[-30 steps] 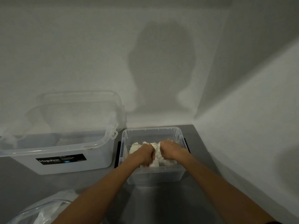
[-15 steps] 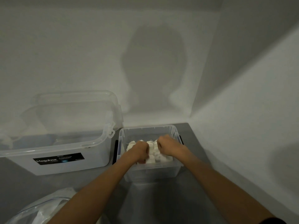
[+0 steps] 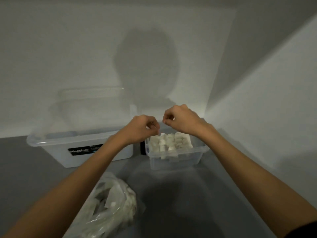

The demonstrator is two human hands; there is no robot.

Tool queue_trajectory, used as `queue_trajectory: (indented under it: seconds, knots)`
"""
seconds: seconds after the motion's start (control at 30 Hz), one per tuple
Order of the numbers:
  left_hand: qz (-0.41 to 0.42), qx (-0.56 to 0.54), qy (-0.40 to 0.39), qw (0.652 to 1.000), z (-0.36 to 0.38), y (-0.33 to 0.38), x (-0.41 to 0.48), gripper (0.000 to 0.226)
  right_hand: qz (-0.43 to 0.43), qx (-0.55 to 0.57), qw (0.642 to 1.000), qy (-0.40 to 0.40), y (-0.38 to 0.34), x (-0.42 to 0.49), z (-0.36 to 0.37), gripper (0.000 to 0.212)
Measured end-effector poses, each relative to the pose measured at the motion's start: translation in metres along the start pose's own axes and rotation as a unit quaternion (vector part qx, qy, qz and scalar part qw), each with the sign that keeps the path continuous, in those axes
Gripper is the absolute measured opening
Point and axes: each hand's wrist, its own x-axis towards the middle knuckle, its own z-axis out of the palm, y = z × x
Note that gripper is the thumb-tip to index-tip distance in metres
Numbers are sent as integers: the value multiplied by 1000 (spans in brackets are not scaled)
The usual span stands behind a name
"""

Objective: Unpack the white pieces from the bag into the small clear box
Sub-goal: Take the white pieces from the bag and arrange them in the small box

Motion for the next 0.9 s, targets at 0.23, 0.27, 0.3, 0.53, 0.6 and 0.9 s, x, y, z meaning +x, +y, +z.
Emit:
queue_trajectory:
  seconds: [0.23,0.27,0.3,0.53,0.6,0.9]
  knots:
    - [-64,-53,11,997,-55,-62,-109,11,-59,92,994,-32,-103,-19,27,14]
    - [-77,-57,13,995,-59,-74,-122,11,-68,99,992,-37,-118,-21,35,14]
    - [-90,-55,14,994,-62,-86,-135,10,-74,110,990,-46,-132,-23,42,13]
    - [-104,-11,-17,994,-52,-146,-196,4,-50,74,953,-290,-194,-43,130,16]
    - [-100,19,-4,995,-40,-159,-203,8,-22,38,951,-307,-200,-47,163,14]
    - [-156,-13,-13,988,5,-197,-210,37,103,-10,967,-233,-208,-62,239,37]
